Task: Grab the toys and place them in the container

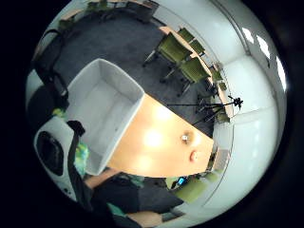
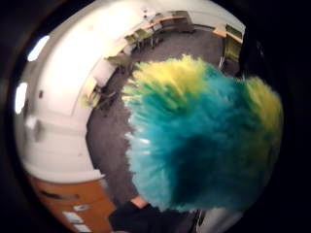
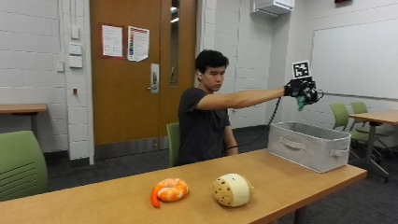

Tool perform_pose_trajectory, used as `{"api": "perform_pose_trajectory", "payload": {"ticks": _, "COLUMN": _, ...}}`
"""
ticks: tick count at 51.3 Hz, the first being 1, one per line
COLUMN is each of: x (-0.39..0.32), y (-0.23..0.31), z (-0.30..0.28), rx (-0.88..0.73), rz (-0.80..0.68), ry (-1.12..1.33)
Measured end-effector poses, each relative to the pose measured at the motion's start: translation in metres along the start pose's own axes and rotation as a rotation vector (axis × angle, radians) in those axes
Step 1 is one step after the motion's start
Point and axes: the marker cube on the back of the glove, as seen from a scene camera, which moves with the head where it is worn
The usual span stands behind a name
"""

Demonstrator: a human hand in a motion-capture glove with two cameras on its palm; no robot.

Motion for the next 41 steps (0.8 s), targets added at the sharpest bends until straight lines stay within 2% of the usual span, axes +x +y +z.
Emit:
{"api": "perform_pose_trajectory", "payload": {"ticks": 4, "x": 0.014, "y": 0.001, "z": 0.017, "rx": -0.041, "rz": -0.078, "ry": 0.167}}
{"api": "perform_pose_trajectory", "payload": {"ticks": 9, "x": 0.031, "y": 0.003, "z": 0.034, "rx": -0.162, "rz": 0.073, "ry": 0.309}}
{"api": "perform_pose_trajectory", "payload": {"ticks": 12, "x": 0.035, "y": 0.005, "z": 0.039, "rx": -0.216, "rz": 0.104, "ry": 0.322}}
{"api": "perform_pose_trajectory", "payload": {"ticks": 18, "x": 0.04, "y": 0.005, "z": 0.039, "rx": -0.176, "rz": 0.228, "ry": 0.251}}
{"api": "perform_pose_trajectory", "payload": {"ticks": 22, "x": 0.04, "y": 0.009, "z": 0.038, "rx": -0.172, "rz": 0.209, "ry": 0.26}}
{"api": "perform_pose_trajectory", "payload": {"ticks": 28, "x": -0.01, "y": 0.014, "z": 0.042, "rx": -0.155, "rz": 0.194, "ry": 0.241}}
{"api": "perform_pose_trajectory", "payload": {"ticks": 35, "x": 0.007, "y": 0.04, "z": 0.023, "rx": -0.141, "rz": 0.216, "ry": 0.162}}
{"api": "perform_pose_trajectory", "payload": {"ticks": 38, "x": 0.023, "y": 0.055, "z": 0.013, "rx": -0.138, "rz": 0.161, "ry": 0.16}}
{"api": "perform_pose_trajectory", "payload": {"ticks": 41, "x": 0.065, "y": 0.071, "z": 0.001, "rx": -0.128, "rz": 0.27, "ry": 0.272}}
